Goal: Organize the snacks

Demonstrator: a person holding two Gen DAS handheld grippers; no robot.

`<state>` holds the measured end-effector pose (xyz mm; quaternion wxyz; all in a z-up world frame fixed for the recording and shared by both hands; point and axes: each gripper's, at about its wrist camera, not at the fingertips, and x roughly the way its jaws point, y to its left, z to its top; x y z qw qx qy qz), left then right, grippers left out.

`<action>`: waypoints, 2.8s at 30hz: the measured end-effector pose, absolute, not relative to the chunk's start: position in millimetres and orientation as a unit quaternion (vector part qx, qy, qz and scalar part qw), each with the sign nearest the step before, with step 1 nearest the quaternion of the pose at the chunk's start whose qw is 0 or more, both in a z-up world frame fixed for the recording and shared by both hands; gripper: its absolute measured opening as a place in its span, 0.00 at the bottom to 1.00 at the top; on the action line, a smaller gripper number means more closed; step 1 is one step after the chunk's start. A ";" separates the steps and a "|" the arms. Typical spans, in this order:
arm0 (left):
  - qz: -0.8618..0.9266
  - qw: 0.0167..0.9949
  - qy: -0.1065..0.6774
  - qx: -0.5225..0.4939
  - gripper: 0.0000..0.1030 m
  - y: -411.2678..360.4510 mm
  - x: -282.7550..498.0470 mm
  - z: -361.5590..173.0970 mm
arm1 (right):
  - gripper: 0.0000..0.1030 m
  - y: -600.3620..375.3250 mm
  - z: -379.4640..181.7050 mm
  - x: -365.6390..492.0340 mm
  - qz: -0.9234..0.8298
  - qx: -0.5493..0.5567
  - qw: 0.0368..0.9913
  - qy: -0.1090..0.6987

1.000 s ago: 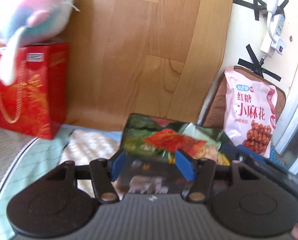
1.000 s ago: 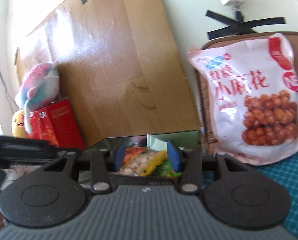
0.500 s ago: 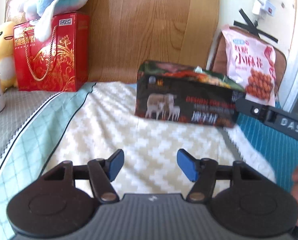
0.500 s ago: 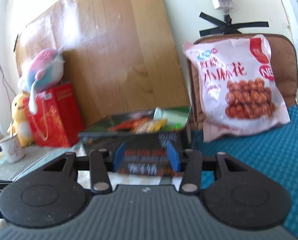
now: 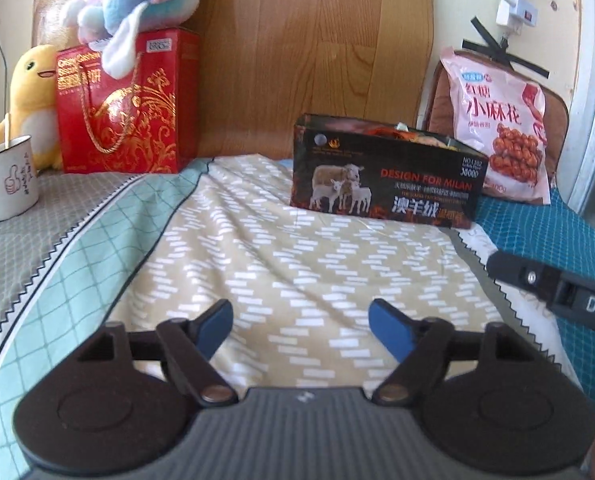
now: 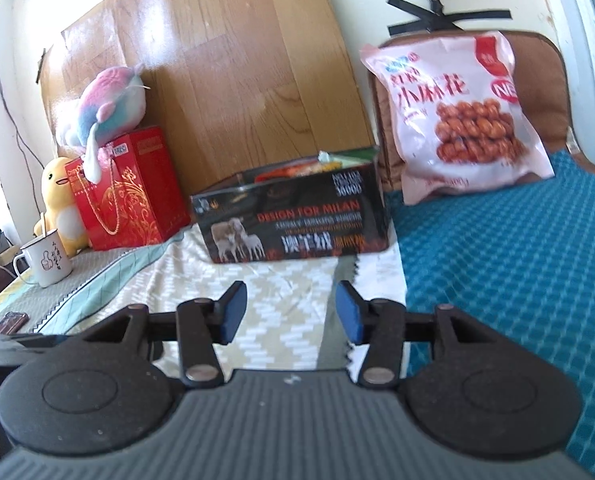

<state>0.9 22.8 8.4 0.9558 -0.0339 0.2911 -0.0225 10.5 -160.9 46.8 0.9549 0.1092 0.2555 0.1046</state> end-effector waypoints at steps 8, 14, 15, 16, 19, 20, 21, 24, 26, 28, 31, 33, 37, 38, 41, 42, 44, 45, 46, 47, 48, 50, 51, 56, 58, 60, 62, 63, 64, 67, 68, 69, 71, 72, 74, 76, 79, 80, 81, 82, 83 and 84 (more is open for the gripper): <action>-0.014 0.961 0.272 -0.035 0.84 24.6 -5.9 10.5 | 0.71 -164.9 48.7 1.7 0.097 0.120 0.961 0.230; -0.005 0.963 0.268 -0.024 0.95 21.2 -6.8 10.9 | 0.81 -168.4 50.3 -4.1 0.094 0.126 0.964 0.213; -0.002 0.964 0.265 -0.022 0.97 20.7 -7.6 11.3 | 0.81 -169.3 50.5 -5.2 0.093 0.128 0.965 0.210; 0.000 0.965 0.261 -0.020 0.99 20.1 -8.5 11.7 | 0.81 -170.6 50.7 -6.6 0.091 0.131 0.965 0.207; 0.007 0.966 0.257 -0.015 1.00 19.2 -9.5 12.3 | 0.83 -175.0 51.1 -11.5 0.080 0.140 0.967 0.195; 0.011 0.966 0.257 -0.014 1.00 19.3 -9.5 12.4 | 0.83 -176.4 51.0 -11.5 0.078 0.143 0.967 0.194; 0.014 0.966 0.257 -0.015 1.00 19.8 -9.0 12.4 | 0.83 -177.2 50.9 -11.0 0.077 0.146 0.967 0.195; 0.020 0.965 0.259 -0.021 1.00 22.2 -8.6 12.0 | 0.83 -177.2 50.8 -10.1 0.077 0.147 0.966 0.197; 0.024 0.966 0.255 -0.025 1.00 24.1 -9.8 12.4 | 0.83 -176.2 50.7 -10.5 0.077 0.144 0.967 0.197; 0.029 0.969 0.245 -0.026 1.00 25.0 -12.8 13.4 | 0.83 -175.2 50.3 -10.3 0.078 0.141 0.967 0.199; 0.035 0.971 0.234 -0.022 1.00 23.9 -16.3 14.5 | 0.84 -174.9 50.0 -9.9 0.079 0.140 0.966 0.201; 0.040 0.971 0.237 -0.015 1.00 22.3 -14.9 14.5 | 0.84 -175.1 49.7 -9.4 0.079 0.139 0.966 0.203; 0.038 0.969 0.246 -0.012 1.00 22.2 -13.5 13.2 | 0.84 -174.3 49.5 -8.5 0.079 0.137 0.966 0.205; 0.038 0.969 0.244 -0.012 1.00 22.4 -14.3 13.2 | 0.84 -174.3 49.4 -8.5 0.079 0.137 0.966 0.205; 0.044 0.970 0.238 -0.008 1.00 20.8 -16.2 13.7 | 0.85 -174.4 49.3 -8.3 0.079 0.137 0.966 0.205; 0.047 0.970 0.238 -0.005 1.00 19.8 -16.3 13.9 | 0.85 -174.3 49.3 -8.4 0.079 0.137 0.966 0.205; 0.044 0.970 0.238 -0.005 1.00 19.4 -16.4 13.5 | 0.86 -174.4 49.6 -8.4 0.079 0.137 0.966 0.205; 0.042 0.970 0.239 -0.007 1.00 19.3 -16.3 13.2 | 0.86 -174.4 49.7 -8.4 0.079 0.137 0.966 0.204; 0.039 0.969 0.243 -0.007 1.00 19.3 -15.4 12.9 | 0.86 -174.5 49.6 -8.3 0.079 0.138 0.966 0.204; 0.037 0.968 0.247 -0.007 1.00 19.1 -14.4 12.5 | 0.87 -174.5 49.5 -8.3 0.079 0.138 0.966 0.204; 0.037 0.967 0.250 -0.006 1.00 18.8 -13.6 12.3 | 0.87 -174.6 49.5 -8.4 0.078 0.139 0.966 0.203; 0.039 0.966 0.254 -0.003 1.00 18.1 -13.1 11.8 | 0.87 -174.8 49.5 -8.6 0.078 0.140 0.966 0.203; 0.042 0.966 0.254 0.000 1.00 17.4 -13.3 11.7 | 0.87 -174.8 49.6 -8.8 0.078 0.140 0.966 0.202; 0.062 0.965 0.252 0.029 1.00 10.9 -14.5 11.7 | 0.88 -175.2 50.0 -10.0 0.075 0.143 0.966 0.200; 0.068 0.963 0.257 0.036 1.00 10.0 -12.7 11.1 | 0.88 -175.4 50.3 -10.4 0.074 0.144 0.966 0.200; 0.068 0.962 0.262 0.034 1.00 11.7 -10.9 10.8 | 0.88 -175.5 50.4 -10.3 0.074 0.145 0.966 0.200; 0.070 0.961 0.267 0.028 1.00 14.2 -9.5 10.6 | 0.88 -175.4 50.4 -10.2 0.074 0.144 0.966 0.200; 0.071 0.960 0.268 0.026 1.00 15.3 -8.8 10.4 | 0.88 -175.5 50.4 -10.3 0.074 0.145 0.966 0.200; 0.072 0.960 0.270 0.025 1.00 15.9 -8.2 10.2 | 0.88 -175.4 50.4 -10.1 0.074 0.145 0.966 0.200; 0.073 0.959 0.273 0.028 1.00 16.1 -7.2 9.7 | 0.89 -175.6 50.5 -10.0 0.074 0.145 0.966 0.200; 0.074 0.959 0.273 0.030 1.00 15.4 -7.2 9.7 | 0.89 -175.6 50.5 -9.9 0.074 0.145 0.966 0.200; 0.075 0.958 0.273 0.034 1.00 14.7 -6.9 9.6 | 0.89 -175.7 50.5 -10.0 0.074 0.145 0.966 0.200; 0.077 0.958 0.274 0.040 1.00 13.3 -6.7 9.4 | 0.89 -175.7 50.6 -10.0 0.074 0.145 0.966 0.200; 0.077 0.958 0.274 0.042 1.00 13.0 -6.4 9.2 | 0.89 -175.7 50.6 -10.0 0.074 0.145 0.966 0.200; 0.079 0.957 0.275 0.044 1.00 12.8 -5.5 9.1 | 0.89 -175.8 50.6 -10.1 0.074 0.145 0.966 0.200; 0.080 0.957 0.277 0.043 1.00 13.4 -4.8 8.8 | 0.89 -176.0 50.6 -10.0 0.074 0.145 0.966 0.200; 0.080 0.956 0.281 0.040 1.00 15.0 -3.4 8.3 | 0.89 -176.3 50.6 -9.9 0.074 0.145 0.966 0.200; 0.080 0.955 0.281 0.039 1.00 15.6 -3.1 8.2 | 0.89 -176.3 50.6 -9.9 0.074 0.145 0.966 0.200; 0.080 0.955 0.282 0.038 1.00 16.3 -2.7 8.2 | 0.89 -176.1 50.8 -10.0 0.074 0.145 0.966 0.200; 0.081 0.955 0.283 0.038 1.00 16.5 -2.4 8.2 | 0.89 -175.8 51.1 -10.1 0.074 0.145 0.966 0.200; 0.081 0.955 0.284 0.037 1.00 16.9 -1.9 7.9 | 0.89 -175.8 51.1 -10.0 0.074 0.146 0.966 0.200; 0.082 0.954 0.284 0.037 1.00 16.9 -1.6 7.9 | 0.89 -175.9 51.1 -10.1 0.074 0.146 0.966 0.200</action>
